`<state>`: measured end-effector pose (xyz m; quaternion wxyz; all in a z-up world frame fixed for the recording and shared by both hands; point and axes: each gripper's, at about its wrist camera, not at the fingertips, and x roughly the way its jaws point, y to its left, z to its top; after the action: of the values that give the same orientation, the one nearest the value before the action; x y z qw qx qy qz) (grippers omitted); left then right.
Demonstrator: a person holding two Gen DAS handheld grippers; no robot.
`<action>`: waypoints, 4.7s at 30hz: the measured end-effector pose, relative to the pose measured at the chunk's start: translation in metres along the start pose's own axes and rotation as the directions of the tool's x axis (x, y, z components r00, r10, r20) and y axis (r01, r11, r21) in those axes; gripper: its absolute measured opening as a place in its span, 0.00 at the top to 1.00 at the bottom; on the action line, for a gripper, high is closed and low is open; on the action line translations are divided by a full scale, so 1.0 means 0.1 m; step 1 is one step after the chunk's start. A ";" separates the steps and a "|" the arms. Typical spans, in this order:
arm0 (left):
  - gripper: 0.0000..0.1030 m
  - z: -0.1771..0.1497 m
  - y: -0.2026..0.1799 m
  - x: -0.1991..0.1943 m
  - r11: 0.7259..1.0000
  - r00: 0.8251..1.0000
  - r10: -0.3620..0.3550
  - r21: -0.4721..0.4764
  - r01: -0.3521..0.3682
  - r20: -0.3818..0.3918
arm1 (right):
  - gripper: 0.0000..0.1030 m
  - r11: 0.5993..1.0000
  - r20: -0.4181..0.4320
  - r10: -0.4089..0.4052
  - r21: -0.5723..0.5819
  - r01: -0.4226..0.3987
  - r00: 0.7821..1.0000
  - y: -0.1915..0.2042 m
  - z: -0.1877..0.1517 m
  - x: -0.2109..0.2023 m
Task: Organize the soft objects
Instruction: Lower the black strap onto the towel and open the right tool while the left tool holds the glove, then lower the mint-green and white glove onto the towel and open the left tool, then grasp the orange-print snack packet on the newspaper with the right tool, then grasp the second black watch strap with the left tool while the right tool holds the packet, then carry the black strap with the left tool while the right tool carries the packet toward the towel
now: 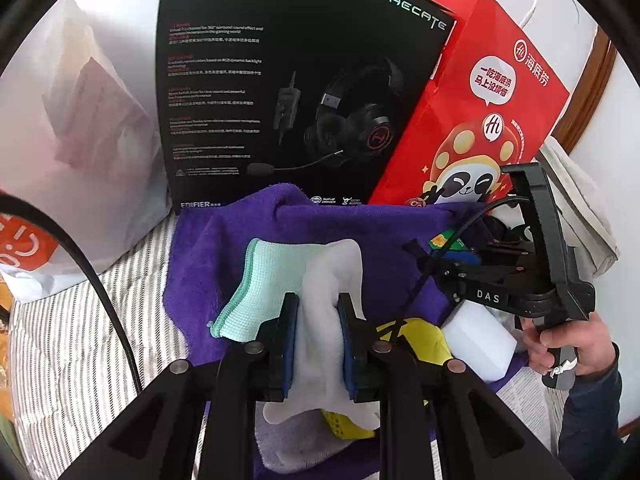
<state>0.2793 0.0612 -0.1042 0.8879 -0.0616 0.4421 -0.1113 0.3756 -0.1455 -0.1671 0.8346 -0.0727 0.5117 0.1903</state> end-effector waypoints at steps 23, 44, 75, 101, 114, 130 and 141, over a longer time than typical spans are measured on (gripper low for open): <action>0.78 0.22 -0.35 0.74 0.999 0.995 -0.012 0.036 0.015 -0.101 | 0.57 0.993 0.144 -0.058 0.108 0.043 0.988 -0.22 -0.87 -1.15; 0.40 0.07 -0.64 0.31 0.991 0.992 0.093 0.103 -0.084 -0.088 | 0.55 0.987 0.190 -0.036 0.162 0.005 0.981 -0.02 -1.55 -1.54; 0.39 -1.27 -0.68 -0.76 0.994 0.998 0.029 0.109 -0.023 -0.054 | 0.13 0.992 0.048 -0.035 -0.123 0.040 0.998 0.74 -2.73 -1.10; 0.39 -1.64 -0.73 -0.69 0.992 0.993 -0.023 0.121 0.037 -0.116 | 0.73 0.992 0.132 -0.089 0.098 0.076 0.987 0.24 -2.60 -1.38; 0.36 -1.84 -1.41 -0.32 0.943 0.972 -0.090 0.295 0.153 -0.216 | 0.72 0.965 0.170 -0.143 0.245 0.099 0.975 -0.25 -2.78 -1.77; 0.32 -1.71 -1.24 -0.16 0.941 0.988 0.083 0.337 -0.036 -0.126 | 0.72 0.966 0.182 -0.131 0.246 0.084 0.974 -0.26 -2.77 -1.77; 0.81 -1.81 -1.21 -0.24 0.939 0.993 0.058 0.344 -0.020 -0.101 | 0.72 0.979 0.187 -0.086 0.201 0.047 0.979 -0.04 -2.66 -1.70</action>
<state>0.1034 -0.0512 -0.1690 0.8614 0.1088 0.4652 -0.1722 0.0887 -0.2748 -0.1417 0.8896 0.0112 0.4412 0.1173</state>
